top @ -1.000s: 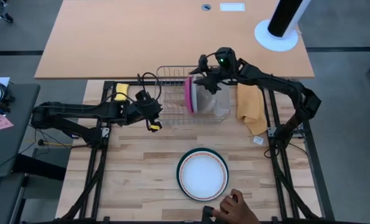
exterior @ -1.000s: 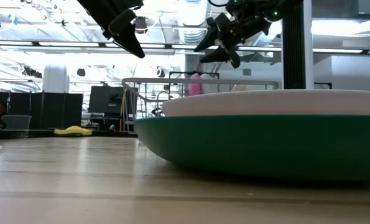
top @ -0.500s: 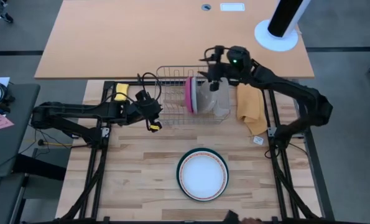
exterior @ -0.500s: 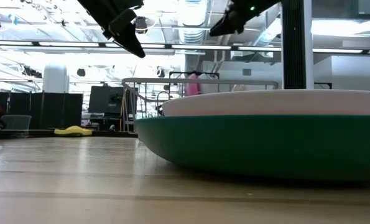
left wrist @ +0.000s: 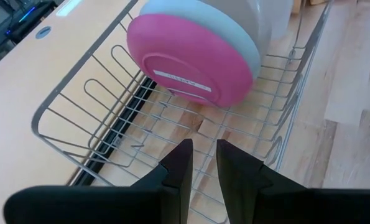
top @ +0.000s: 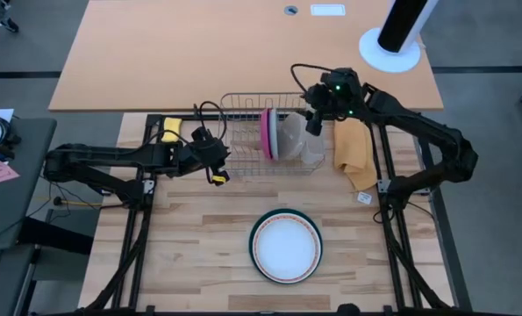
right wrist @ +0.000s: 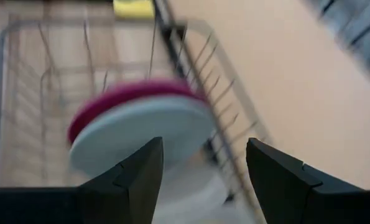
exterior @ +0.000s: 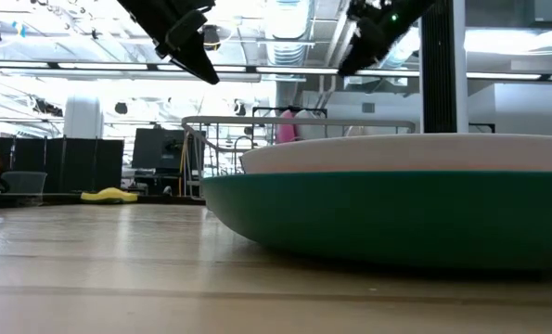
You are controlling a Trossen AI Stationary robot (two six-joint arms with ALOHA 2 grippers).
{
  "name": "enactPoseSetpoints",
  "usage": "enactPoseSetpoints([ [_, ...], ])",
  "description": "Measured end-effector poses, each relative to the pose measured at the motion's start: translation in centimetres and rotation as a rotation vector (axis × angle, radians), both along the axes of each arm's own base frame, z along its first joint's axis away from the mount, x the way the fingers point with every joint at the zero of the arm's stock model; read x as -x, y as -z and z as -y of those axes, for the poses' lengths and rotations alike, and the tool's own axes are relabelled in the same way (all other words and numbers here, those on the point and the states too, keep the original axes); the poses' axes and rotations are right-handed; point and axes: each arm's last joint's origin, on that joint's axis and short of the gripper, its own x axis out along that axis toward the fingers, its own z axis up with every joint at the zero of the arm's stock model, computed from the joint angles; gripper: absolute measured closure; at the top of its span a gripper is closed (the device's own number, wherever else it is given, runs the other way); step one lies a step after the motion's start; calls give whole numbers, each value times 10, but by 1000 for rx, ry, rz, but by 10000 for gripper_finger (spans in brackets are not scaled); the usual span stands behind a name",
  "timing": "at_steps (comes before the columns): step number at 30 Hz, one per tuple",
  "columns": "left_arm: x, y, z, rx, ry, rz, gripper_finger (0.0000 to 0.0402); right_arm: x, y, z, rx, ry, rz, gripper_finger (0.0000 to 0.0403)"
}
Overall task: Sort dishes
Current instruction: Adjust the gray plate
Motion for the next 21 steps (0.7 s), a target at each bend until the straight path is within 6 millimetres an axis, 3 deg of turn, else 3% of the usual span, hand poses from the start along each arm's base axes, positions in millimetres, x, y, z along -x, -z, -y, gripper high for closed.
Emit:
enactPoseSetpoints([
  [7, 0, 0, 0, 20, -15, 20, 334, 3, 20, -4, -186, 75, -118, 173],
  [21, -6, -8, 0, 17, 12, 115, 334, -1, 17, -2, -163, 143, -68, 173],
])
